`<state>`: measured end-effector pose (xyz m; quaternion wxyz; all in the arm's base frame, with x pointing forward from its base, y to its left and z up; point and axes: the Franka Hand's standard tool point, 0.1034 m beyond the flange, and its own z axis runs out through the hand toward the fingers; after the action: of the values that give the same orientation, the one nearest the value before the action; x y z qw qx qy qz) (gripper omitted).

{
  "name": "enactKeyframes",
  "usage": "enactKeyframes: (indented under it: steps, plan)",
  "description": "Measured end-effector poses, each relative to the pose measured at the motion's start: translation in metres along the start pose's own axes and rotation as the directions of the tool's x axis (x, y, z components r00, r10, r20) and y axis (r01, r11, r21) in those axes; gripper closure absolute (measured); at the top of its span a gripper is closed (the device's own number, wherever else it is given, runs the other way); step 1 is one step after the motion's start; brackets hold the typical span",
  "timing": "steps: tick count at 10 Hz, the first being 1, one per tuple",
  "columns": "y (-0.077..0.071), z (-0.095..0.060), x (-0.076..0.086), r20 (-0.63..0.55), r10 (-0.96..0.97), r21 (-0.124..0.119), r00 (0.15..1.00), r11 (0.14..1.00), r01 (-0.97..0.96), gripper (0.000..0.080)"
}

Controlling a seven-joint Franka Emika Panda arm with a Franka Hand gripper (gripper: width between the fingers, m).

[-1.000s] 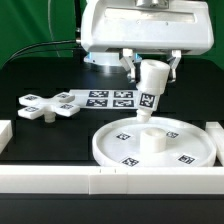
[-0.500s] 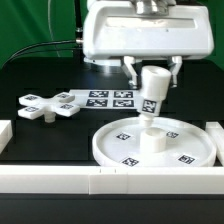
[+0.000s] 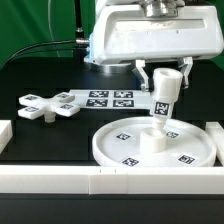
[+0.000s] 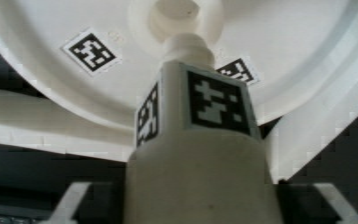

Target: Assemble round table

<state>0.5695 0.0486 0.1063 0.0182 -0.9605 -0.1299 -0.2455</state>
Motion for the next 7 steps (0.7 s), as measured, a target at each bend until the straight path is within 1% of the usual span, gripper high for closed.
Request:
enactKeyframes:
  steps: [3, 7]
  plan:
    - [0.0046, 0.0052, -0.0044, 0.009, -0.001, 0.0, 1.0, 1.0, 0.001, 0.039]
    - [0.0057, 0.0093, -0.0097, 0.019, 0.003, 0.002, 1.0, 1.0, -0.003, 0.039]
